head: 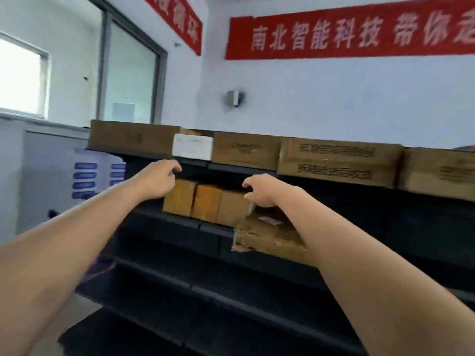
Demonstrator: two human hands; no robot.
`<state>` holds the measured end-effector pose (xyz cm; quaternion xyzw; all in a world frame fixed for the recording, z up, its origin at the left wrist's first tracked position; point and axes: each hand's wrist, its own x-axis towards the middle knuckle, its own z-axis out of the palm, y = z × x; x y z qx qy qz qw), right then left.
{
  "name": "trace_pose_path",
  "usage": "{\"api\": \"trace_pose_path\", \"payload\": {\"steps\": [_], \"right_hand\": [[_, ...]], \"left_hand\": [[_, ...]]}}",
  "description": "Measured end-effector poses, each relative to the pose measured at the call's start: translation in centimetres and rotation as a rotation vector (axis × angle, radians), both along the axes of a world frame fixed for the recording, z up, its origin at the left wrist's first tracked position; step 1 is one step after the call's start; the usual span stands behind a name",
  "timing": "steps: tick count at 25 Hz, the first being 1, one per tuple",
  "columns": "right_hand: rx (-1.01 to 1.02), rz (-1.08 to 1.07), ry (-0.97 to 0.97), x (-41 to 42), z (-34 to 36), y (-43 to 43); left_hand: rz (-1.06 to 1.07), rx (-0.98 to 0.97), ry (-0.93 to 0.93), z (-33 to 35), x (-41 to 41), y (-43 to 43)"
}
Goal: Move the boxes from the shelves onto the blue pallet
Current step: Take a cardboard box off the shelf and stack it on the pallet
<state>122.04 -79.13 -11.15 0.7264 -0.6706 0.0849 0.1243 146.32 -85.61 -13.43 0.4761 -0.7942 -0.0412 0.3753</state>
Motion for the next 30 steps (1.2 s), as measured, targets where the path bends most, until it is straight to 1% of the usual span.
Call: {"api": "trace_pose_path", "payload": {"steps": [3,6,9,12,15,17,20,23,26,28,30], "right_hand": [[-0.06,-0.313,-0.021,-16.6,2.5,11.5],[-0.084,-0.571,0.0,-30.4,3.6,22.6],[-0.128,-0.704,-0.011,-40.3,3.9,31.0],[-0.173,-0.772,-0.01,-49.8,4.3,37.0],[-0.177,-0.831,-0.038,-56.8,4.4,41.5],[-0.209,-0.856,-0.065,-60.0,4.7,43.5],[-0.267,-0.886,-0.116,-64.8,5.1,45.9],[-0.33,-0.904,-0.118,-68.7,5.9,47.2],[-0.413,-0.886,-0.098,-71.5,6.7,47.6],[-0.461,-0.876,-0.103,-74.0,7.0,47.3],[-0.513,-0.86,-0.104,-77.1,8.0,46.5]], "left_hand": [[-0.266,-0.065,-0.048,3.6,-17.8,4.9],[-0.491,-0.126,-0.106,4.9,-34.5,11.5],[-0.625,-0.14,-0.075,5.1,-47.6,17.3],[-0.704,-0.165,-0.029,6.2,-58.5,22.6],[-0.729,-0.249,0.023,7.6,-66.7,26.8],[-0.762,-0.302,0.059,8.5,-70.3,28.9],[-0.824,-0.306,0.129,9.9,-75.3,31.4],[-0.819,-0.298,0.192,11.7,-79.1,32.1],[-0.764,-0.273,0.217,14.1,-82.4,31.6],[-0.673,-0.169,0.204,15.9,-85.3,30.9],[-0.524,-0.069,0.135,17.4,-88.0,30.2]]}}
